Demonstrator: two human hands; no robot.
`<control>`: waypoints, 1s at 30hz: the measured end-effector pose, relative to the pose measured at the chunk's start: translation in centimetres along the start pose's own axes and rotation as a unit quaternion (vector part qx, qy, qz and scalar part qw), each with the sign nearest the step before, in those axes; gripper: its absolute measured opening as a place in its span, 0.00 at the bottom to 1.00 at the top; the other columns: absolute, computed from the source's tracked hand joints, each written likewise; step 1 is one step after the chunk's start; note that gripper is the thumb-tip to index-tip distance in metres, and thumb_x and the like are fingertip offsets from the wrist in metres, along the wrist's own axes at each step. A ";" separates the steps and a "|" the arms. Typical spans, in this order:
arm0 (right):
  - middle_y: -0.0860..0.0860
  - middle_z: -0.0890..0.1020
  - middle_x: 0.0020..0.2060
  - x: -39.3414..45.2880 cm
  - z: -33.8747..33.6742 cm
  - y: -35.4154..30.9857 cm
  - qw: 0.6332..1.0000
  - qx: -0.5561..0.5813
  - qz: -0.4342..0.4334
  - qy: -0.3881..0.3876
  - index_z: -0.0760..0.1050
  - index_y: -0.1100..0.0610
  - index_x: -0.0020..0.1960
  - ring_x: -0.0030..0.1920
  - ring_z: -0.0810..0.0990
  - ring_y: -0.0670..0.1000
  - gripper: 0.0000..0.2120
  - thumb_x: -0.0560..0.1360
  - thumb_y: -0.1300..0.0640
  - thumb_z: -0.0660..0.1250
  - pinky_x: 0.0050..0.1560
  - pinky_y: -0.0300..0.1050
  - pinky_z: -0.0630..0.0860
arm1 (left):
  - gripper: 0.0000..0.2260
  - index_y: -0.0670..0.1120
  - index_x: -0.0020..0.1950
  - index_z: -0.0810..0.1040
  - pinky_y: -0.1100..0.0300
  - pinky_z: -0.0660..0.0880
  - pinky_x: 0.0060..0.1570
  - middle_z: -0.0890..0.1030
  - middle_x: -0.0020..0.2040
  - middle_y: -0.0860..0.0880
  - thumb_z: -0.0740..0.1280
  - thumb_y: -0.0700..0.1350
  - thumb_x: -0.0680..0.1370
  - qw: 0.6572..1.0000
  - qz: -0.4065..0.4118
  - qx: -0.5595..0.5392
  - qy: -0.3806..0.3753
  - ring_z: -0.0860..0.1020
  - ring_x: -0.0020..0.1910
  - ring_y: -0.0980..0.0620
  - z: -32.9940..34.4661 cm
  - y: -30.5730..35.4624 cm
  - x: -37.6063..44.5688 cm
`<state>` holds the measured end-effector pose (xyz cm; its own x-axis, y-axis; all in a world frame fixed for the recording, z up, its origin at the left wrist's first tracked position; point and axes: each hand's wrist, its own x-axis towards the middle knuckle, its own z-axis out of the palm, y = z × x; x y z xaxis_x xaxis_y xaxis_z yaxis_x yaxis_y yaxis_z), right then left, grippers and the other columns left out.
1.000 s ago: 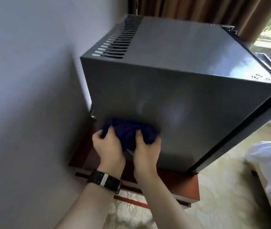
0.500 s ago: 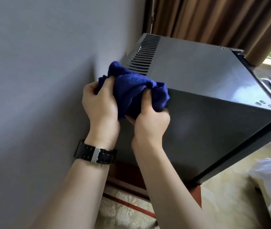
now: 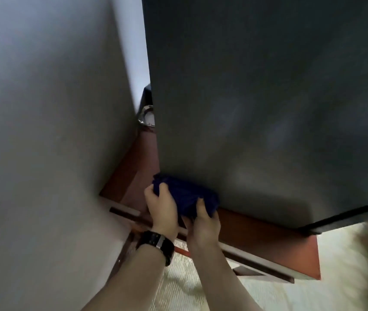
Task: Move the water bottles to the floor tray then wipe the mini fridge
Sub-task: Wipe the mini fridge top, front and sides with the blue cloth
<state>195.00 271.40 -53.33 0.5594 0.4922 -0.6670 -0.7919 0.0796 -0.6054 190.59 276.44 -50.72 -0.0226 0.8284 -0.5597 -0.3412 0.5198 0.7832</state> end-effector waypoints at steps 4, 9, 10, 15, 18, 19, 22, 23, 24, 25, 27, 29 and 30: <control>0.56 0.82 0.59 -1.0 0.1 -1.1 1.000 0.000 0.003 0.012 0.73 0.54 0.66 0.56 0.83 0.57 0.16 0.80 0.60 0.67 0.43 0.50 0.83 | 0.17 0.49 0.69 0.66 0.48 0.78 0.57 0.75 0.63 0.43 0.60 0.44 0.80 1.000 -0.023 -0.005 0.021 0.77 0.57 0.45 1.0 0.8 -0.8; 0.53 0.84 0.56 -7.0 2.1 -8.3 0.995 -0.001 -0.104 0.014 0.77 0.51 0.60 0.54 0.85 0.55 0.10 0.79 0.58 0.68 0.43 0.50 0.84 | 0.13 0.52 0.62 0.66 0.46 0.77 0.59 0.75 0.60 0.46 0.63 0.45 0.79 1.000 0.017 -0.008 0.001 0.77 0.56 0.47 5.0 6.4 -7.2; 0.53 0.84 0.55 -8.6 2.4 -10.5 0.991 -0.011 -0.135 0.014 0.77 0.50 0.58 0.53 0.85 0.55 0.09 0.79 0.57 0.68 0.42 0.51 0.84 | 0.11 0.53 0.60 0.67 0.48 0.77 0.58 0.75 0.58 0.47 0.63 0.45 0.79 0.999 0.035 -0.011 -0.011 0.77 0.56 0.48 6.2 7.6 -9.2; 0.52 0.85 0.53 -15.8 3.8 -21.5 0.971 -0.024 -0.238 -0.001 0.78 0.52 0.56 0.51 0.85 0.53 0.07 0.78 0.54 0.69 0.35 0.45 0.82 | 0.07 0.56 0.48 0.68 0.63 0.77 0.48 0.76 0.53 0.52 0.66 0.46 0.78 0.971 0.236 0.011 -0.048 0.77 0.49 0.59 12.3 13.0 -18.9; 0.55 0.85 0.52 -19.3 4.6 -27.2 0.956 -0.006 -0.292 -0.005 0.78 0.56 0.55 0.50 0.85 0.56 0.09 0.78 0.54 0.71 0.32 0.46 0.81 | 0.07 0.52 0.47 0.69 0.62 0.77 0.45 0.77 0.51 0.48 0.67 0.47 0.77 0.950 0.304 -0.007 -0.071 0.79 0.46 0.57 15.6 15.8 -23.4; 0.55 0.85 0.51 -20.2 4.8 -29.0 0.952 -0.015 -0.306 -0.003 0.78 0.57 0.54 0.49 0.86 0.56 0.09 0.77 0.53 0.71 0.31 0.47 0.81 | 0.07 0.51 0.47 0.69 0.59 0.79 0.46 0.77 0.52 0.47 0.67 0.48 0.77 0.945 0.315 -0.007 -0.087 0.80 0.46 0.55 16.6 16.5 -24.6; 0.56 0.86 0.47 -21.4 4.7 -32.6 0.945 -0.045 -0.324 0.007 0.79 0.58 0.53 0.46 0.87 0.56 0.13 0.76 0.50 0.73 0.33 0.49 0.82 | 0.09 0.51 0.49 0.70 0.54 0.81 0.49 0.77 0.55 0.46 0.68 0.52 0.76 0.937 0.327 -0.023 -0.117 0.81 0.50 0.52 18.6 17.1 -27.1; 0.54 0.87 0.46 -21.3 4.4 -32.9 0.943 -0.061 -0.327 0.019 0.80 0.58 0.51 0.45 0.87 0.55 0.13 0.74 0.48 0.74 0.36 0.51 0.84 | 0.09 0.52 0.49 0.69 0.54 0.81 0.49 0.76 0.56 0.45 0.68 0.52 0.76 0.937 0.332 -0.027 -0.108 0.81 0.50 0.52 19.0 16.7 -27.4; 0.53 0.87 0.44 -20.9 4.1 -32.9 0.938 -0.084 -0.333 0.037 0.80 0.56 0.49 0.45 0.87 0.54 0.13 0.73 0.46 0.74 0.42 0.54 0.84 | 0.09 0.52 0.49 0.69 0.54 0.81 0.49 0.76 0.56 0.44 0.67 0.53 0.76 0.936 0.337 -0.029 -0.095 0.80 0.50 0.52 19.1 16.1 -27.4; 0.51 0.87 0.43 -20.4 3.6 -32.4 0.934 -0.100 -0.339 0.059 0.80 0.54 0.47 0.45 0.86 0.52 0.13 0.72 0.45 0.74 0.48 0.55 0.84 | 0.09 0.52 0.48 0.69 0.54 0.81 0.50 0.76 0.55 0.43 0.67 0.53 0.76 0.936 0.341 -0.028 -0.084 0.80 0.50 0.51 19.1 15.2 -27.2; 0.49 0.86 0.44 -18.9 2.2 -31.1 0.930 -0.095 -0.342 0.092 0.81 0.52 0.49 0.48 0.85 0.50 0.10 0.73 0.46 0.74 0.56 0.54 0.81 | 0.09 0.54 0.49 0.68 0.51 0.79 0.53 0.76 0.55 0.44 0.66 0.55 0.76 0.941 0.332 -0.011 -0.065 0.79 0.52 0.50 18.8 12.6 -26.0; 0.48 0.85 0.46 -16.7 -0.1 -29.1 0.931 -0.096 -0.332 0.120 0.80 0.51 0.50 0.50 0.84 0.49 0.08 0.75 0.49 0.73 0.59 0.54 0.80 | 0.08 0.55 0.50 0.67 0.51 0.77 0.57 0.75 0.55 0.46 0.66 0.53 0.77 0.951 0.304 0.028 -0.050 0.77 0.52 0.51 18.2 9.4 -24.6; 0.47 0.85 0.47 -15.4 -1.4 -28.1 0.934 -0.104 -0.316 0.130 0.79 0.50 0.49 0.50 0.84 0.49 0.06 0.75 0.49 0.72 0.59 0.54 0.79 | 0.06 0.54 0.51 0.67 0.53 0.77 0.56 0.74 0.56 0.47 0.65 0.50 0.79 0.956 0.286 0.049 -0.047 0.76 0.52 0.53 17.9 7.7 -23.9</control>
<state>208.92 260.38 -26.63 0.9612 0.1737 -0.2144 -0.2337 0.0992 -0.9672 205.33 264.36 -26.50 -0.0920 0.9957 -0.0095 -0.2087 -0.0099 0.9779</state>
